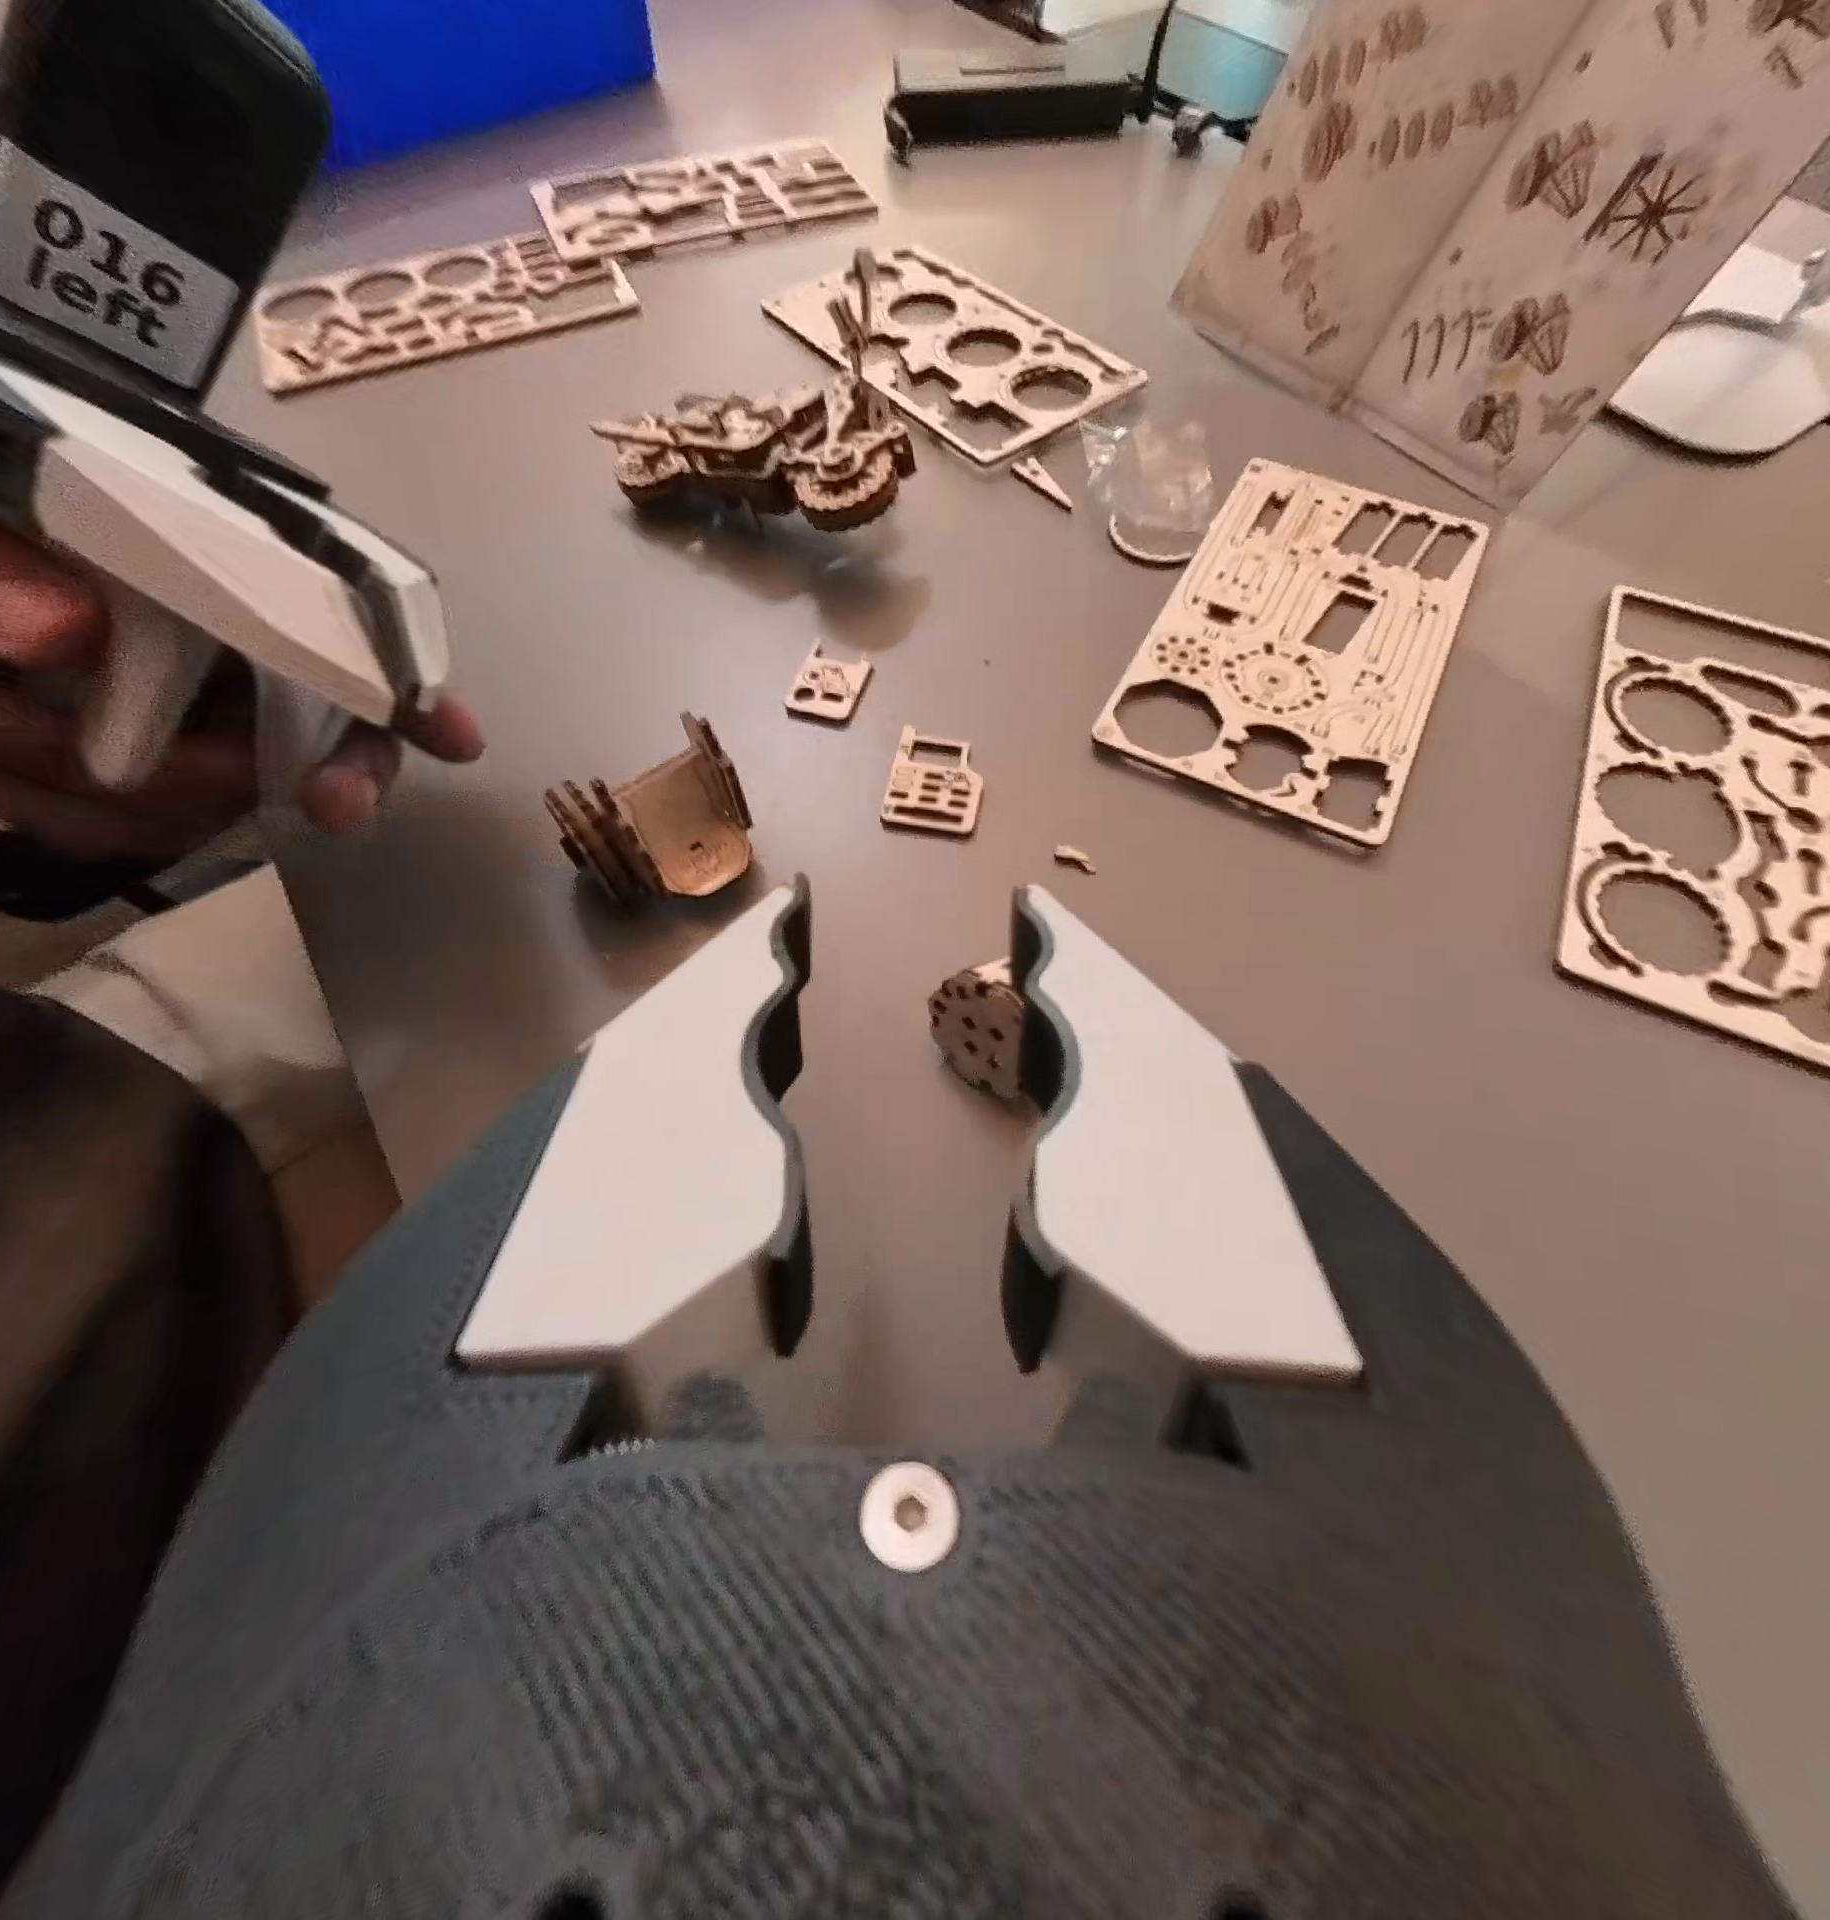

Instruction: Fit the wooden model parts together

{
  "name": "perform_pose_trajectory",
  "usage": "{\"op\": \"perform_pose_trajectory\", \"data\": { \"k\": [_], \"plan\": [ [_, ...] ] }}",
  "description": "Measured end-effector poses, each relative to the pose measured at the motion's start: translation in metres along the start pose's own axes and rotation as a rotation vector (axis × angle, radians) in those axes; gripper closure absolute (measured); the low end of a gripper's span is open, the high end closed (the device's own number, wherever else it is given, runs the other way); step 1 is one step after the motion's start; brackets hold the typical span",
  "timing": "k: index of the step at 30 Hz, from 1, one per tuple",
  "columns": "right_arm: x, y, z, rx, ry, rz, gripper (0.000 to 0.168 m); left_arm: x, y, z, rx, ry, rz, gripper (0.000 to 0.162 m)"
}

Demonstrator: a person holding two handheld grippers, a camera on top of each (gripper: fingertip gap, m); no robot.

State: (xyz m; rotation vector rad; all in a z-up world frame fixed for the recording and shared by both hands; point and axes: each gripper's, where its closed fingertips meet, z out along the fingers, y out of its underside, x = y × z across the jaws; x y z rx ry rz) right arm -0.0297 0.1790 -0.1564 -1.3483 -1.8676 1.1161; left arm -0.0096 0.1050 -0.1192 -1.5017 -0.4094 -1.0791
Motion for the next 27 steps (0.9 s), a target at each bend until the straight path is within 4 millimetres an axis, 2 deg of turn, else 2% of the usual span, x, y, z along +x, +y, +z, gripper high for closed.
{"op": "perform_pose_trajectory", "data": {
  "k": [1, 3, 6, 8, 10, 12, 15, 16, 17, 18, 20, 21, 22, 24, 25, 27],
  "plan": [
    [-0.001, -0.002, 0.0, 0.005, -0.015, 0.007, 0.132, 0.0, -0.001, -0.001, -0.005, -0.019, 0.031, 0.162],
    [-0.005, -0.003, 0.005, -0.002, -0.047, 0.001, 0.134, -0.004, -0.006, -0.004, -0.009, -0.092, 0.123, 0.162],
    [-0.005, -0.008, 0.014, -0.005, -0.041, -0.021, 0.132, -0.021, -0.019, -0.013, 0.03, -0.269, 0.263, 0.162],
    [-0.009, -0.014, 0.018, 0.009, -0.058, -0.009, 0.131, -0.031, -0.031, -0.023, 0.077, -0.358, 0.286, 0.162],
    [-0.01, -0.023, 0.021, 0.036, -0.064, 0.009, 0.139, -0.038, -0.046, -0.036, 0.156, -0.423, 0.271, 0.162],
    [-0.002, -0.032, 0.021, 0.066, -0.034, -0.021, 0.141, -0.043, -0.057, -0.048, 0.212, -0.452, 0.255, 0.162],
    [0.028, -0.04, 0.016, 0.074, 0.09, -0.106, 0.141, -0.049, -0.064, -0.059, 0.242, -0.452, 0.224, 0.162],
    [0.033, -0.043, 0.016, 0.091, 0.096, -0.113, 0.136, -0.051, -0.066, -0.061, 0.249, -0.449, 0.21, 0.162],
    [0.035, -0.043, 0.021, 0.086, 0.076, -0.114, 0.119, -0.055, -0.067, -0.063, 0.253, -0.46, 0.193, 0.162],
    [0.038, -0.035, 0.029, 0.031, 0.067, -0.11, 0.104, -0.059, -0.067, -0.065, 0.242, -0.474, 0.182, 0.162],
    [0.047, -0.022, 0.048, -0.078, 0.082, -0.1, 0.084, -0.068, -0.064, -0.065, 0.202, -0.503, 0.186, 0.162],
    [0.052, -0.023, 0.055, -0.081, 0.093, -0.072, 0.08, -0.072, -0.064, -0.066, 0.192, -0.522, 0.193, 0.162],
    [0.058, -0.028, 0.062, -0.06, 0.092, -0.014, 0.084, -0.075, -0.065, -0.066, 0.186, -0.529, 0.198, 0.162],
    [0.066, -0.042, 0.076, -0.019, 0.009, 0.141, 0.08, -0.078, -0.068, -0.066, 0.187, -0.531, 0.202, 0.162],
    [0.074, -0.043, 0.085, -0.039, -0.018, 0.201, 0.08, -0.079, -0.071, -0.066, 0.193, -0.528, 0.204, 0.162],
    [0.095, -0.033, 0.104, -0.139, 0.015, 0.211, 0.08, -0.079, -0.074, -0.067, 0.203, -0.52, 0.202, 0.162]
  ]
}}
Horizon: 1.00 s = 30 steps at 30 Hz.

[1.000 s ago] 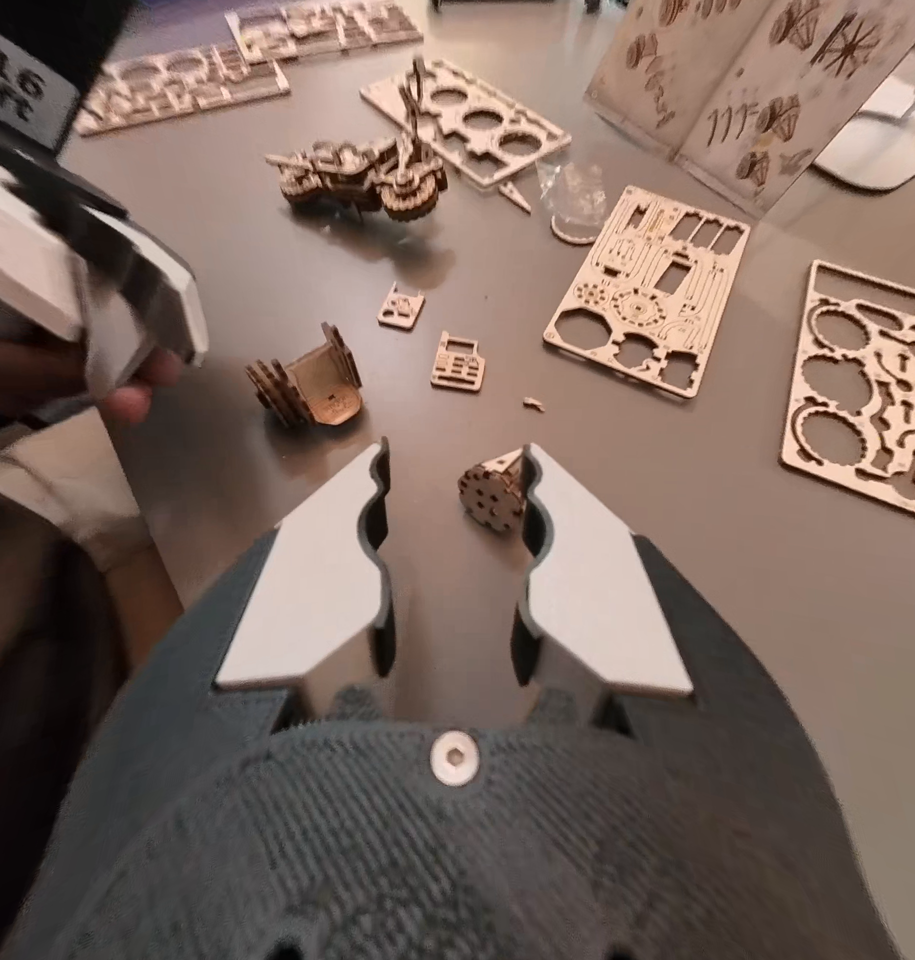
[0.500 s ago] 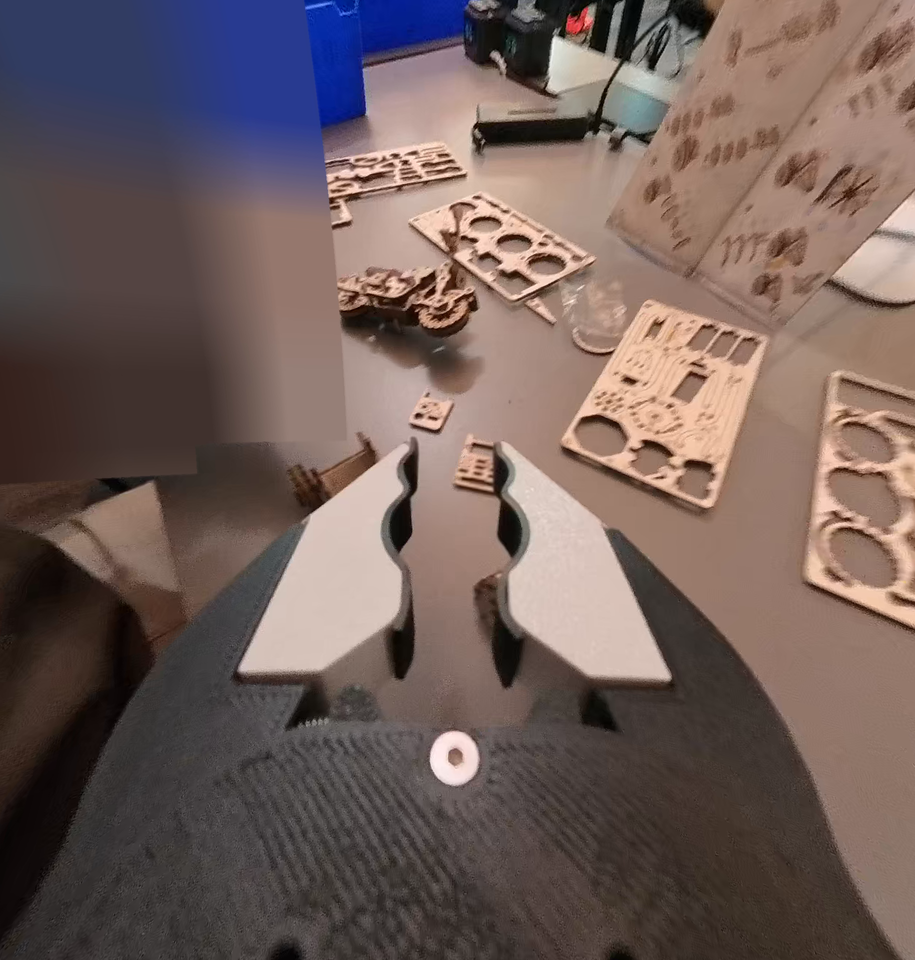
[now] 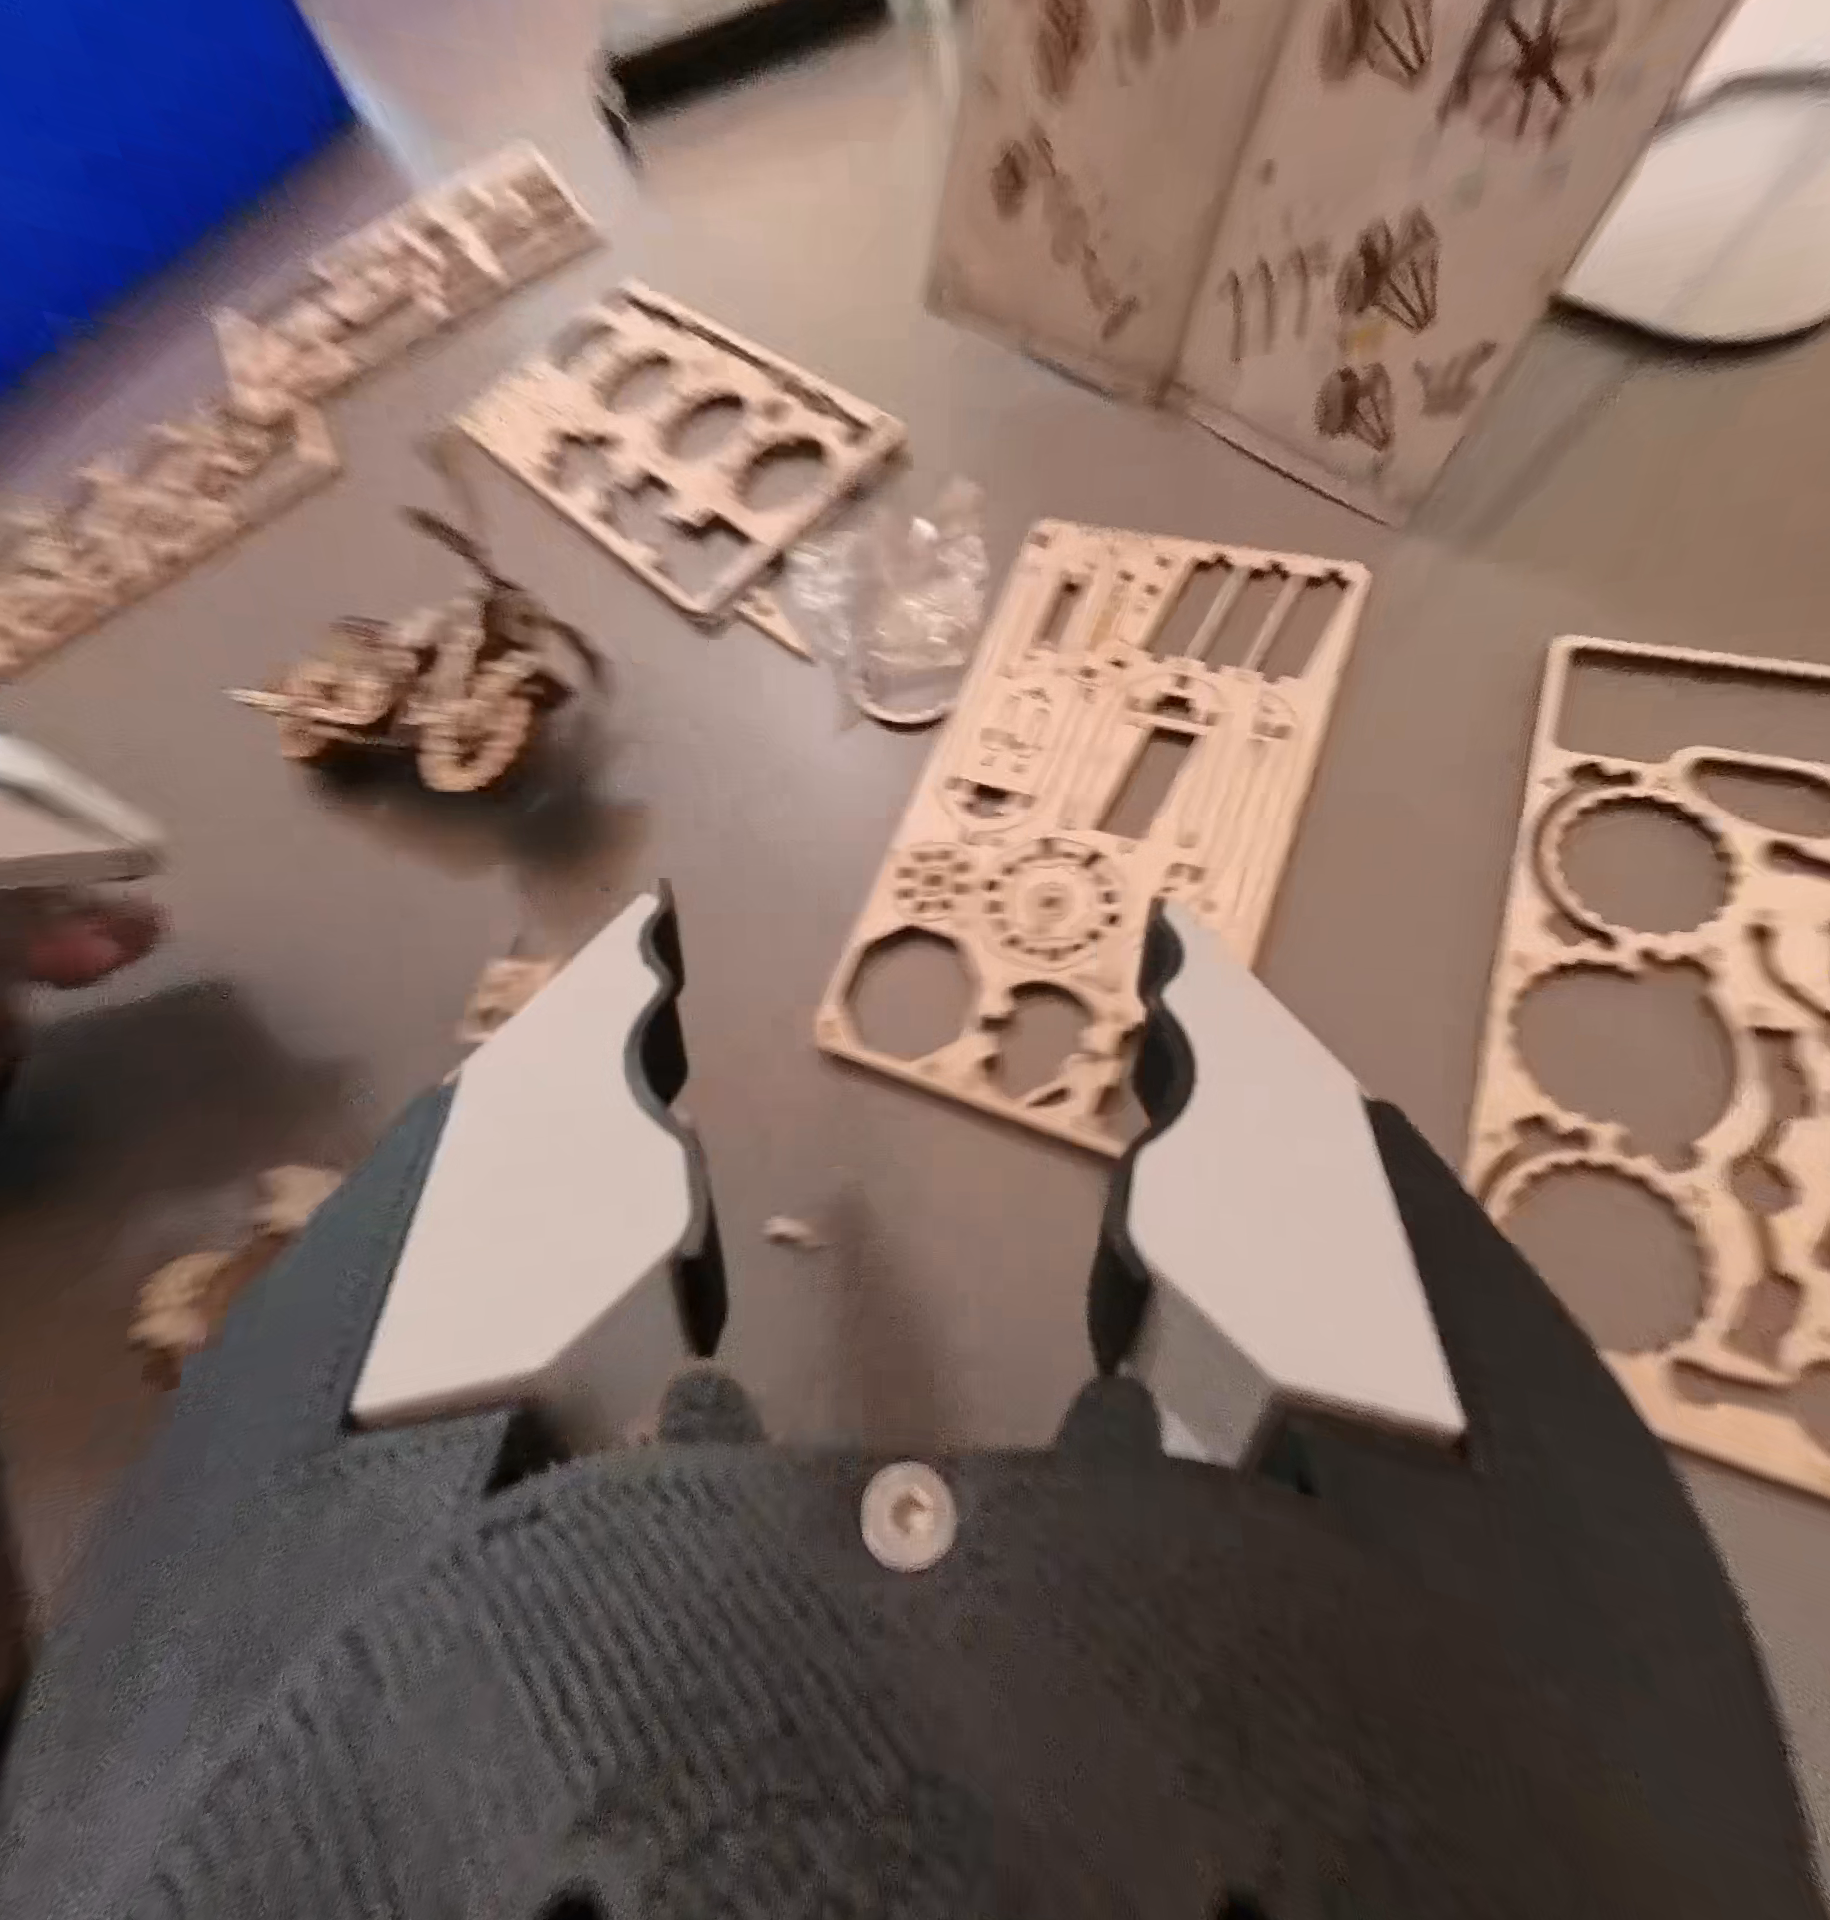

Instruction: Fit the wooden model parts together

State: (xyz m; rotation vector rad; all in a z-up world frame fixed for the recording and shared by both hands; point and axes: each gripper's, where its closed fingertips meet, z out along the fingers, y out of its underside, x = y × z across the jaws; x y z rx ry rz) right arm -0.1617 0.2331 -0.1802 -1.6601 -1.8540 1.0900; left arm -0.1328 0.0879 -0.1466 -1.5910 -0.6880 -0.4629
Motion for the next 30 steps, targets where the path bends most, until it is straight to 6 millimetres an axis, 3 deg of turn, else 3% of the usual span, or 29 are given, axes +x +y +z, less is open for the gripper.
{"op": "perform_pose_trajectory", "data": {
  "k": [4, 7, 10, 11, 15, 18, 21, 24, 27, 30],
  "plan": [
    [0.038, 0.011, 0.039, -0.139, 0.212, -0.097, 0.067, -0.004, 0.002, -0.003, 0.008, -0.008, -0.012, 0.162],
    [0.034, 0.011, 0.057, -0.152, 0.209, -0.064, 0.049, 0.003, 0.0, -0.006, 0.019, 0.019, -0.024, 0.162],
    [0.033, 0.011, 0.057, -0.177, 0.211, -0.068, 0.055, 0.015, -0.003, -0.01, 0.025, 0.051, 0.003, 0.162],
    [0.033, 0.01, 0.056, -0.175, 0.208, -0.068, 0.071, 0.019, -0.003, -0.01, 0.025, 0.057, 0.016, 0.162],
    [0.031, 0.011, 0.053, -0.156, 0.199, -0.064, 0.073, 0.031, 0.0, -0.011, 0.028, 0.09, 0.012, 0.162],
    [0.025, 0.004, 0.039, -0.098, 0.195, -0.073, 0.073, 0.036, 0.003, -0.011, 0.019, 0.112, -0.005, 0.162],
    [0.007, -0.014, 0.015, -0.005, 0.181, -0.119, 0.073, 0.04, 0.005, -0.01, 0.017, 0.13, -0.011, 0.159],
    [-0.018, -0.027, -0.015, 0.095, 0.193, -0.191, 0.073, 0.046, 0.009, -0.007, 0.006, 0.174, -0.033, 0.143],
    [-0.068, -0.037, -0.044, 0.248, 0.132, -0.268, 0.074, 0.049, 0.01, -0.003, 0.006, 0.208, -0.094, 0.128],
    [-0.117, -0.032, -0.067, 0.344, 0.103, -0.349, 0.074, 0.055, 0.007, -0.005, 0.027, 0.259, -0.141, 0.117]
  ]
}}
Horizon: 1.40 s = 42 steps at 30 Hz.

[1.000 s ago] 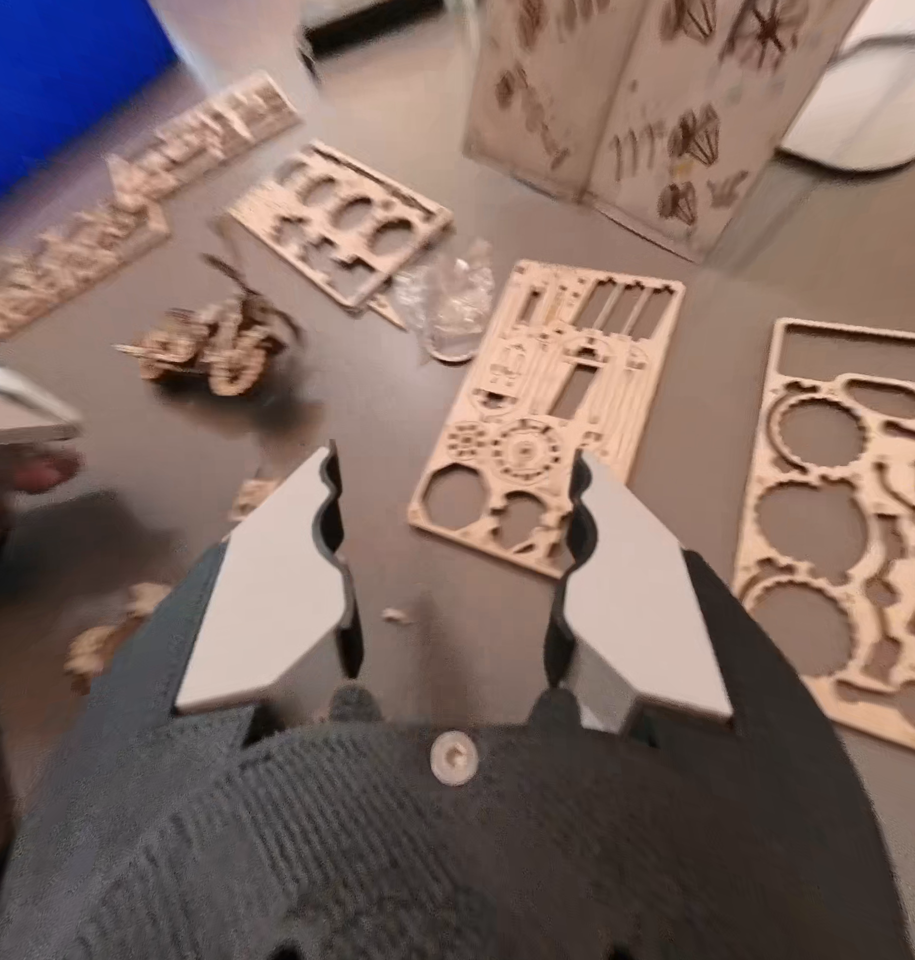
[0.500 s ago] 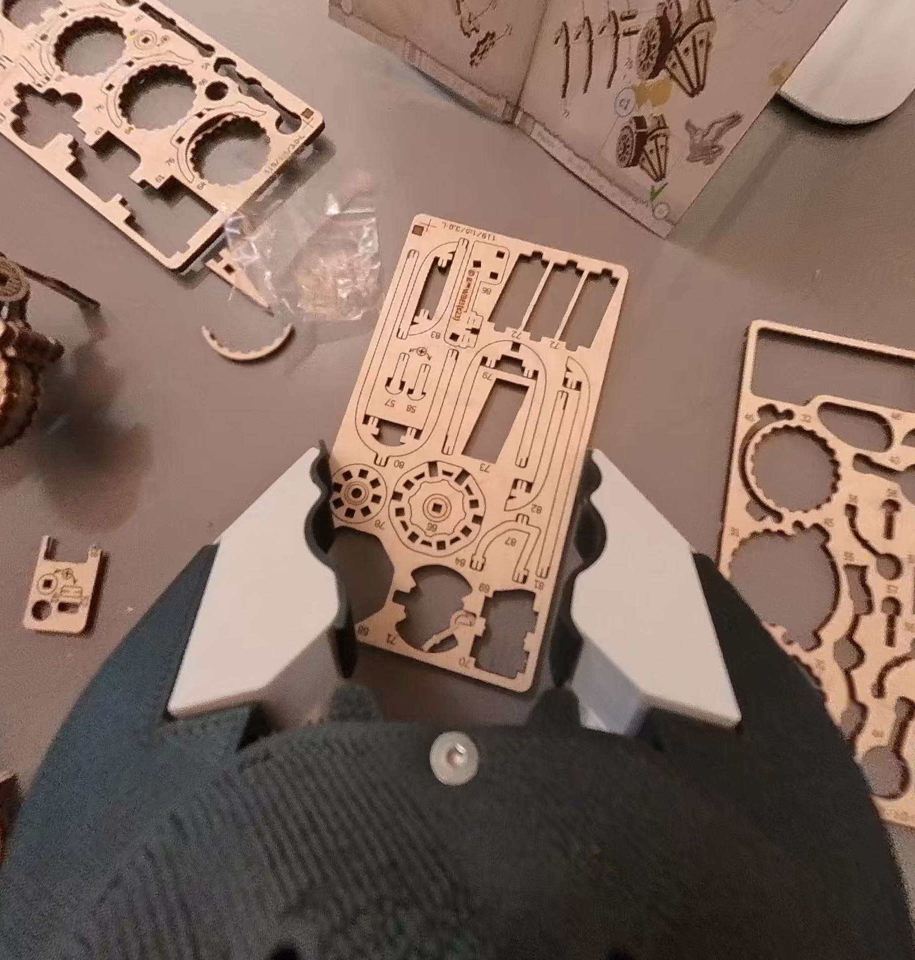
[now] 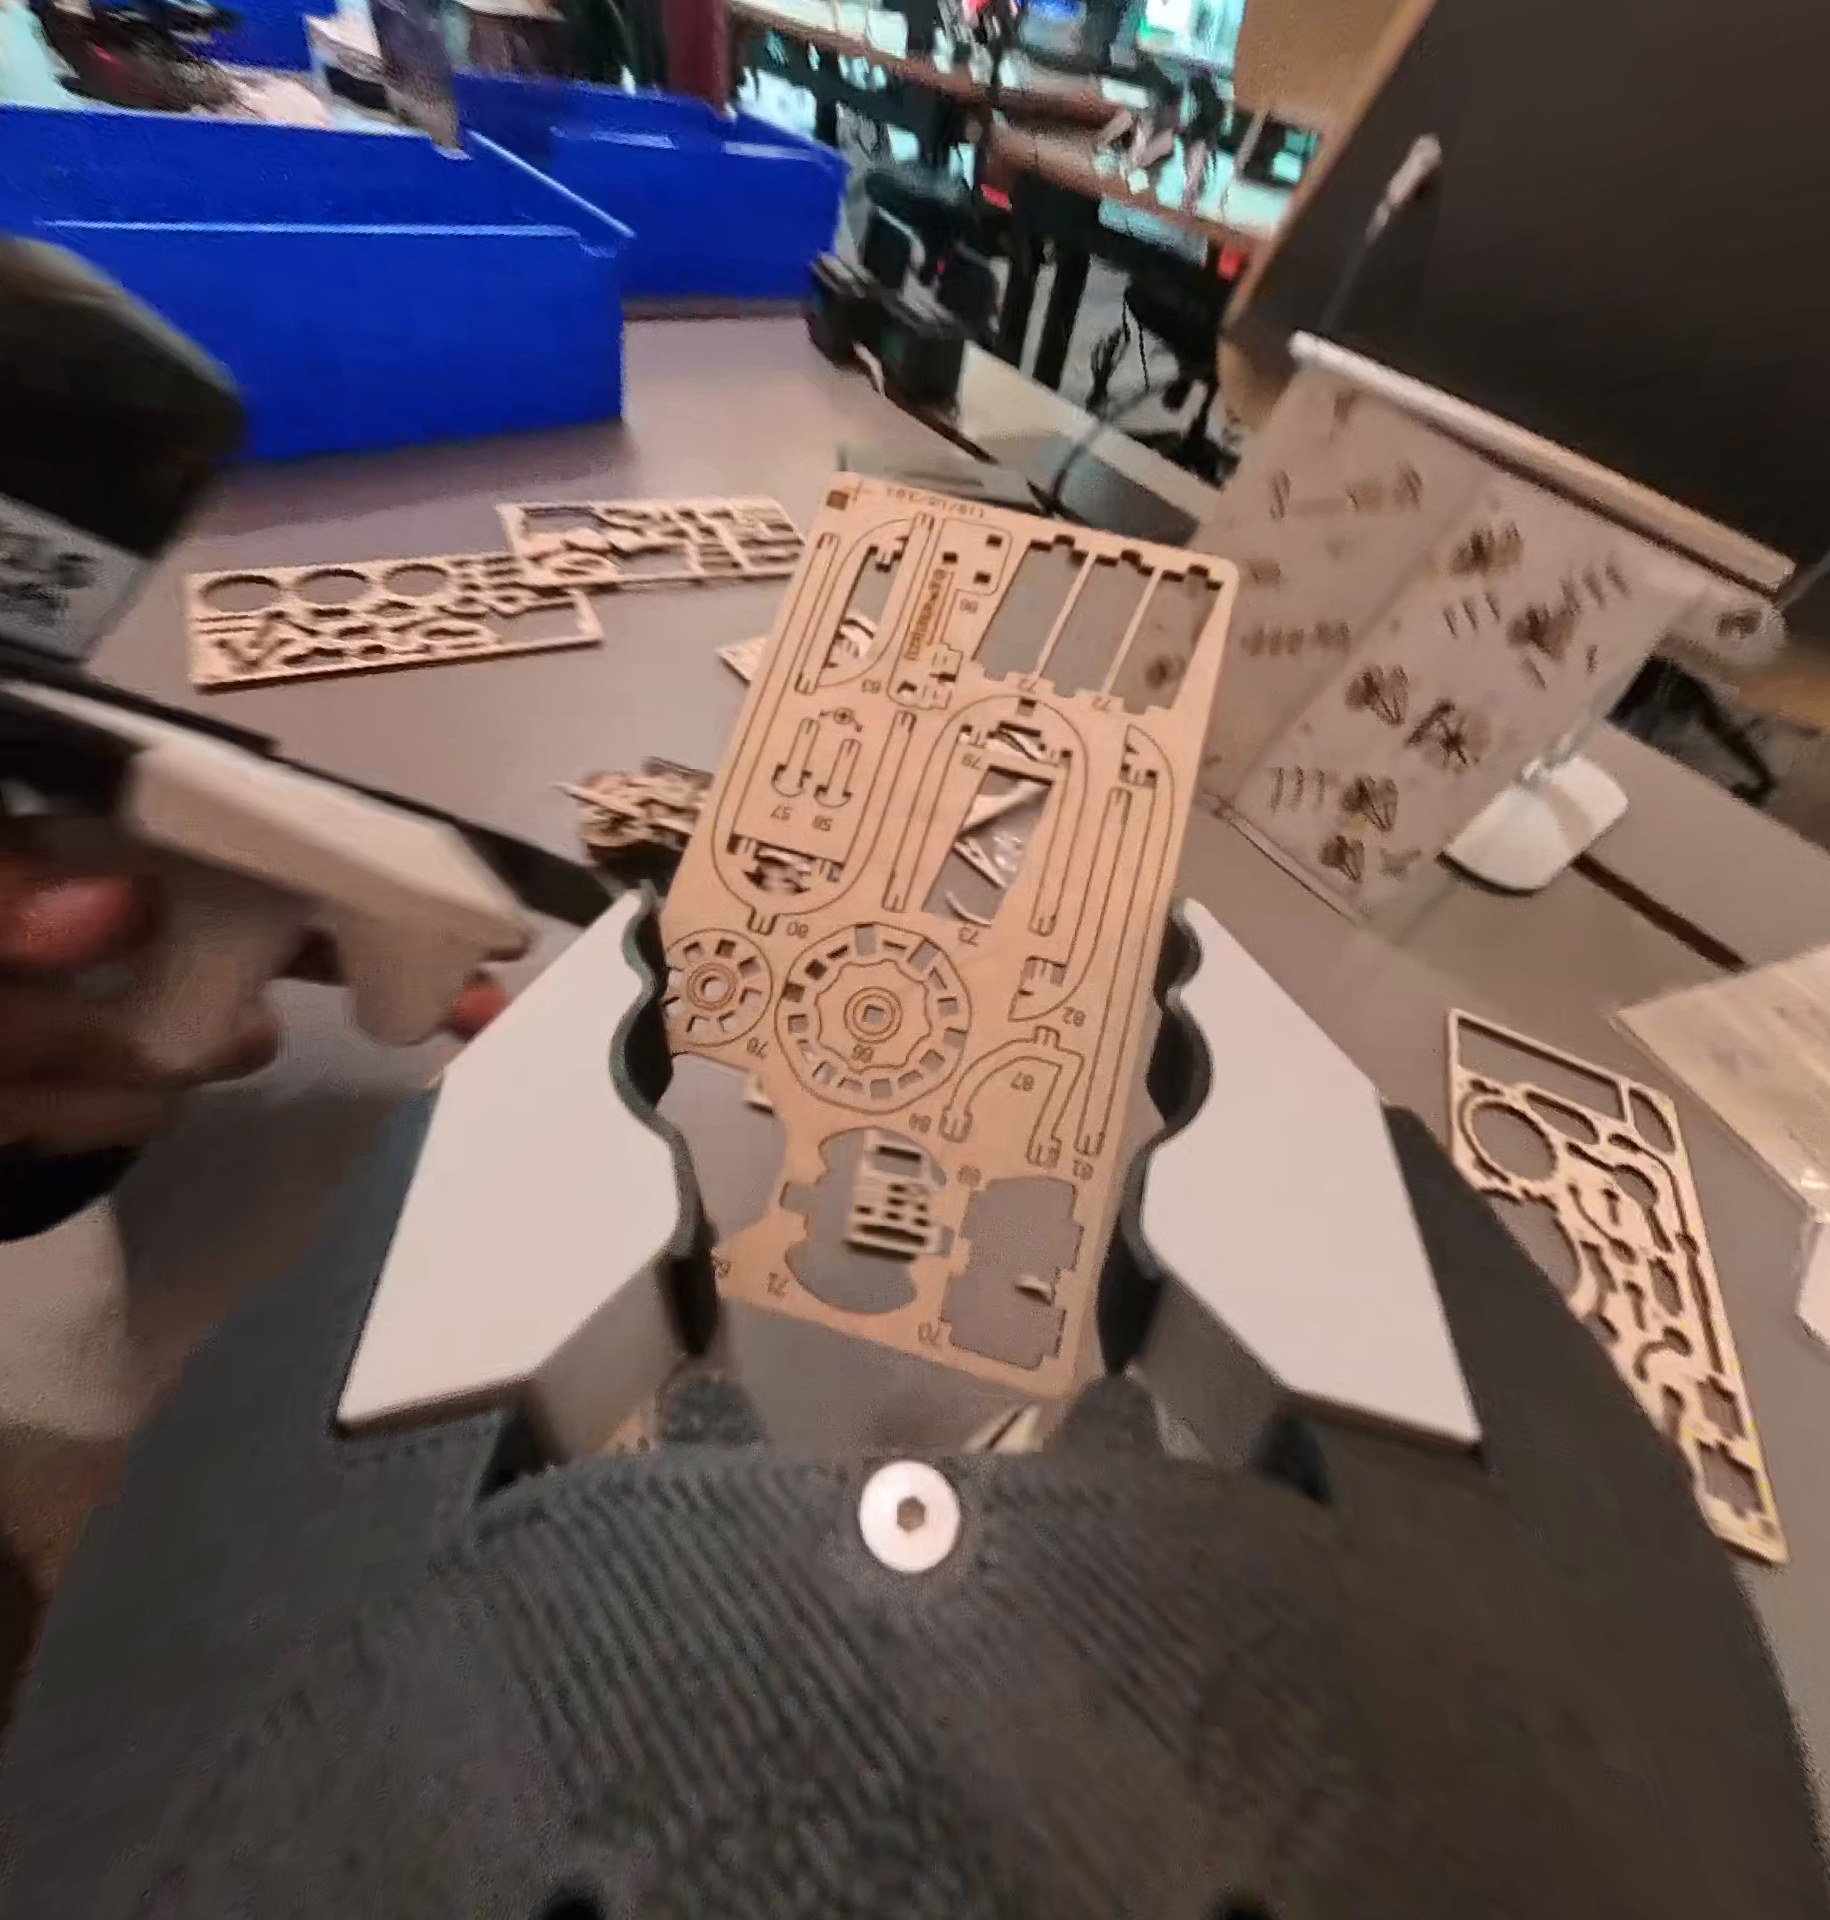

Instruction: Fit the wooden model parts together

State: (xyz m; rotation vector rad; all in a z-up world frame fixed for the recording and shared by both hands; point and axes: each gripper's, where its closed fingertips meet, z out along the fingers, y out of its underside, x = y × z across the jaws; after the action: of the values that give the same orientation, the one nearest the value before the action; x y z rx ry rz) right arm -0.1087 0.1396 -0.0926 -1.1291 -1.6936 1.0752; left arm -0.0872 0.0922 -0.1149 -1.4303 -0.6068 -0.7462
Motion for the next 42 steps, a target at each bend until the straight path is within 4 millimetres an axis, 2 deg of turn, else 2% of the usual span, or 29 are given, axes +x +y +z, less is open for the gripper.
{"op": "perform_pose_trajectory", "data": {
  "k": [4, 8, 10, 11, 12, 13, 14, 16, 21, 25, 26, 27, 28, 30, 31, 33, 36, 39, 41, 42],
  "plan": [
    [-0.04, -0.003, -0.028, 0.056, 0.0, -0.039, 0.074, 0.016, -0.008, -0.006, 0.072, 0.096, -0.008, 0.111],
    [-0.068, 0.009, -0.043, 0.055, -0.024, -0.02, 0.074, 0.036, -0.005, -0.008, 0.085, 0.208, -0.049, 0.112],
    [-0.074, 0.015, -0.048, 0.04, -0.013, -0.046, 0.074, 0.038, -0.002, -0.006, 0.09, 0.212, -0.064, 0.137],
    [-0.074, 0.017, -0.05, 0.033, 0.007, -0.066, 0.075, 0.039, 0.0, -0.005, 0.088, 0.214, -0.06, 0.149],
    [-0.071, 0.019, -0.053, 0.031, 0.031, -0.087, 0.089, 0.038, 0.002, -0.004, 0.088, 0.206, -0.06, 0.161],
    [-0.07, 0.018, -0.056, 0.052, 0.039, -0.104, 0.107, 0.036, 0.001, -0.004, 0.099, 0.195, -0.057, 0.162],
    [-0.073, 0.015, -0.059, 0.084, 0.019, -0.103, 0.108, 0.034, 0.001, -0.004, 0.096, 0.189, -0.058, 0.162],
    [-0.07, 0.012, -0.062, 0.113, 0.0, -0.039, 0.093, 0.033, 0.001, -0.005, 0.085, 0.204, -0.066, 0.162],
    [-0.054, 0.016, -0.067, 0.159, -0.078, 0.167, 0.103, 0.03, -0.001, -0.008, 0.075, 0.23, -0.131, 0.162],
    [-0.071, 0.032, -0.057, 0.12, -0.312, 0.387, 0.112, 0.038, 0.006, -0.006, 0.009, 0.334, -0.245, 0.162],
    [-0.081, 0.034, -0.056, 0.111, -0.399, 0.439, 0.117, 0.041, 0.01, -0.005, -0.021, 0.366, -0.281, 0.162],
    [-0.089, 0.032, -0.057, 0.117, -0.484, 0.496, 0.132, 0.043, 0.013, -0.004, -0.038, 0.38, -0.3, 0.162],
    [-0.093, 0.028, -0.059, 0.136, -0.538, 0.554, 0.155, 0.044, 0.016, -0.003, -0.05, 0.386, -0.308, 0.162],
    [-0.089, 0.023, -0.062, 0.18, -0.584, 0.659, 0.166, 0.046, 0.015, -0.003, -0.047, 0.403, -0.319, 0.156],
    [-0.085, 0.022, -0.063, 0.196, -0.592, 0.703, 0.168, 0.046, 0.015, -0.002, -0.044, 0.396, -0.311, 0.143],
    [-0.073, 0.019, -0.067, 0.244, -0.59, 0.776, 0.168, 0.043, 0.014, -0.002, -0.036, 0.374, -0.296, 0.129],
    [-0.058, 0.016, -0.07, 0.306, -0.583, 0.882, 0.168, 0.042, 0.015, -0.002, -0.046, 0.36, -0.272, 0.129],
    [-0.054, 0.019, -0.067, 0.314, -0.571, 0.925, 0.168, 0.044, 0.023, 0.002, -0.088, 0.35, -0.236, 0.138],
    [-0.059, 0.02, -0.065, 0.293, -0.565, 0.896, 0.168, 0.042, 0.025, 0.003, -0.086, 0.326, -0.201, 0.162],
    [-0.06, 0.02, -0.065, 0.289, -0.558, 0.86, 0.166, 0.043, 0.023, 0.001, -0.071, 0.326, -0.186, 0.162]
  ]
}}
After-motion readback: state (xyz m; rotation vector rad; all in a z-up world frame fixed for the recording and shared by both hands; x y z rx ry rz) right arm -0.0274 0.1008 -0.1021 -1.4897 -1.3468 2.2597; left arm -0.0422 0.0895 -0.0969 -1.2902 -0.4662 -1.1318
